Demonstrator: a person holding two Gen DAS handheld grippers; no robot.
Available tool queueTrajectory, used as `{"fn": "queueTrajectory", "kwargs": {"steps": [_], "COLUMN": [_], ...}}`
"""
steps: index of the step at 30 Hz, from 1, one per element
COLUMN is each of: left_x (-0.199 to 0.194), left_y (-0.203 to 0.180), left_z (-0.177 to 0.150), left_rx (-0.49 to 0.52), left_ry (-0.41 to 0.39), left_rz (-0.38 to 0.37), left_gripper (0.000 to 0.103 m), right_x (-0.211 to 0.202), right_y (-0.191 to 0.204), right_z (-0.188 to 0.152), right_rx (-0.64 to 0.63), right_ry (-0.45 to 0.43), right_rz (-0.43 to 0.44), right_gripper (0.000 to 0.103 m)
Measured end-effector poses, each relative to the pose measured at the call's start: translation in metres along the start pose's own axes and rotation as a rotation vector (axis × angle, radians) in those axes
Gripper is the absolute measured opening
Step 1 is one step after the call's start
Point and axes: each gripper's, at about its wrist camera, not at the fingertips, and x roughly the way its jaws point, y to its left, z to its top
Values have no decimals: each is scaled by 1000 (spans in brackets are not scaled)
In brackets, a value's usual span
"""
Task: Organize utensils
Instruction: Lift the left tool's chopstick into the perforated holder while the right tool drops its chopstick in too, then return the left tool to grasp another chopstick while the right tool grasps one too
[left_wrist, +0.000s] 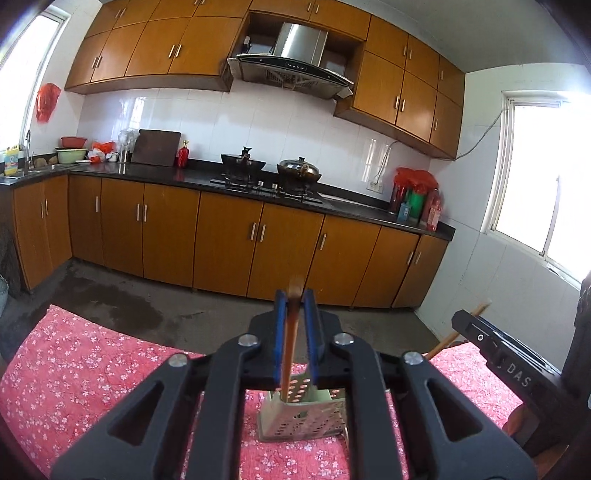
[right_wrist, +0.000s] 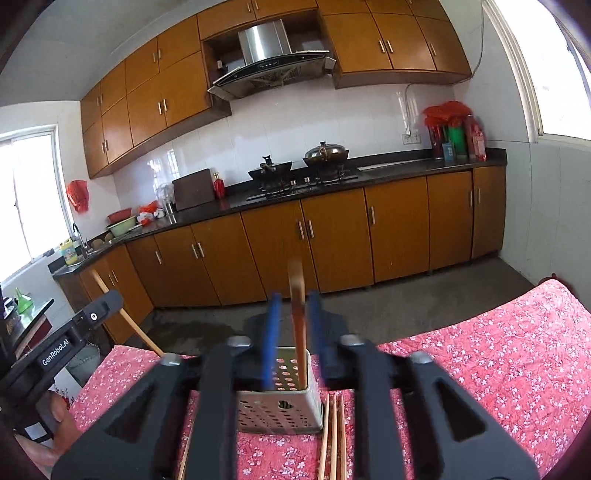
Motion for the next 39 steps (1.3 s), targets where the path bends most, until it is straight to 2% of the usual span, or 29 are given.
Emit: {"fn": "queueTrajectory", "kwargs": {"steps": [2,7,9,12,14,16,18,20,21,26,28,32,39], "left_x": [-8,-44,-62,-82,-86,-79,-68,-59,-53,-43,-37,-28,-15], "left_y": [3,22,37,60,75,92,105,113,117,116,112,100,84], "left_z": [1,7,3,-13,-28,-54,-82,-109,-124,-164,-175,-193,-215], "left_rx": [-1,-33,-38,-41,-30,-10,1,0,-7,-28,-29,-5,75], "left_ry": [-15,-67,-85,-68,-30,54,152,237,286,389,420,480,560], "left_rz": [2,15,42,133,184,238,260,262,255,209,180,138,156], "left_gripper": [27,37,39,42,43,43,43,42,42,39,36,23,15], "right_x": [-10,-41,-46,-34,-13,3,14,19,22,32,34,33,30], "right_y": [-2,-24,-42,-67,-82,-91,-91,-87,-84,-79,-77,-94,-97], "right_z": [5,9,2,-27,-64,-102,-138,-163,-169,-190,-191,-188,-190], "right_rx": [-5,45,79,86,69,75,85,81,77,15,-24,30,23], "right_ry": [-27,-85,-62,62,218,351,450,504,519,558,554,545,539], "right_rz": [-7,-46,-79,-149,-165,-150,-129,-114,-109,-136,-171,-222,-222], "right_gripper": [39,39,39,39,36,26,24,24,24,23,7,7,7]}}
